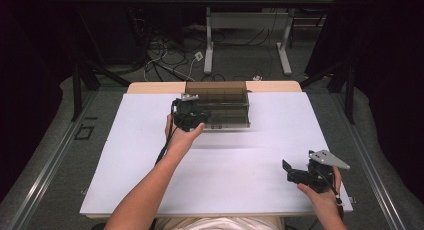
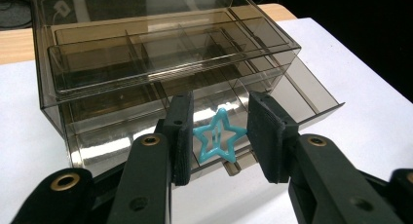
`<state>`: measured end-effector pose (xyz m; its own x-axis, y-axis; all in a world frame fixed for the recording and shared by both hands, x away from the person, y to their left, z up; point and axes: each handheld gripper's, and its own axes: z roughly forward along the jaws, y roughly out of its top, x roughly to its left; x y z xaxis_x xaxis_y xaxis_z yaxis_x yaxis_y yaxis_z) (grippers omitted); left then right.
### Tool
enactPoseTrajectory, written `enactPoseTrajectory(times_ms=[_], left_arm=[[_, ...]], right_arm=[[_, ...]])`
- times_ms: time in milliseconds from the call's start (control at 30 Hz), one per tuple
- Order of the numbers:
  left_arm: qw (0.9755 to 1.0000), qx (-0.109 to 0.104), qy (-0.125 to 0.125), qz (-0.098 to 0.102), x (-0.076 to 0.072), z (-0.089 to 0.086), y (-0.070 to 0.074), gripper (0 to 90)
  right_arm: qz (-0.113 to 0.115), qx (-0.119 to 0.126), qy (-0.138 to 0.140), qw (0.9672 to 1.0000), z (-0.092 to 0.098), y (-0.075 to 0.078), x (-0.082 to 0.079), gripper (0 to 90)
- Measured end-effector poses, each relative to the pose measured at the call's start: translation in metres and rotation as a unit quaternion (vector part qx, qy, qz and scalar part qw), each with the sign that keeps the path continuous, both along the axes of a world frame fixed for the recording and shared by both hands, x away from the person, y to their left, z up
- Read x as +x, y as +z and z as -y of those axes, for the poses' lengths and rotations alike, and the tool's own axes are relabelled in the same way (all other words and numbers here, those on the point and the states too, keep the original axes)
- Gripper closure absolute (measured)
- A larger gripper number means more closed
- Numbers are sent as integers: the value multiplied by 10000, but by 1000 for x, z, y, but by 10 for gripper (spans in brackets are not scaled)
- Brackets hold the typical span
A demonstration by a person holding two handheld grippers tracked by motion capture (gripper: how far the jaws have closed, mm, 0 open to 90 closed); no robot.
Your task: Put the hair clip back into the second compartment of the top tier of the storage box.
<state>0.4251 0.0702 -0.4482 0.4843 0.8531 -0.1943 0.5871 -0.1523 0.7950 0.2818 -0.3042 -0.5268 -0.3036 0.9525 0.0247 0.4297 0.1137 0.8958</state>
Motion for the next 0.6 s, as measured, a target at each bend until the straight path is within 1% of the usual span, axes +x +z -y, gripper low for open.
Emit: enactPoseTrajectory(times_ms=[67,233,333,367,500,600], left_arm=[[10000,-40,-11,-9,1,1,-1,630],[10000,8,-37,5,4,4,-4,630],[10000,4,-35,15,6,6,-7,630],[10000,30,-38,50,7,7,-8,630],[9999,43,-49,90,9,9,-12,629],[9999,69,-71,92,11,11,-14,629]], right_arm=[[-13,4,9,10000,0,0,0,0],[19,22,8,10000,0,-1,0,0],[11,23,26,10000,0,0,0,0],[9,24,26,10000,0,0,0,0],[-7,31,26,10000,0,-1,0,0],[-22,60,-4,10000,-2,-1,0,0]])
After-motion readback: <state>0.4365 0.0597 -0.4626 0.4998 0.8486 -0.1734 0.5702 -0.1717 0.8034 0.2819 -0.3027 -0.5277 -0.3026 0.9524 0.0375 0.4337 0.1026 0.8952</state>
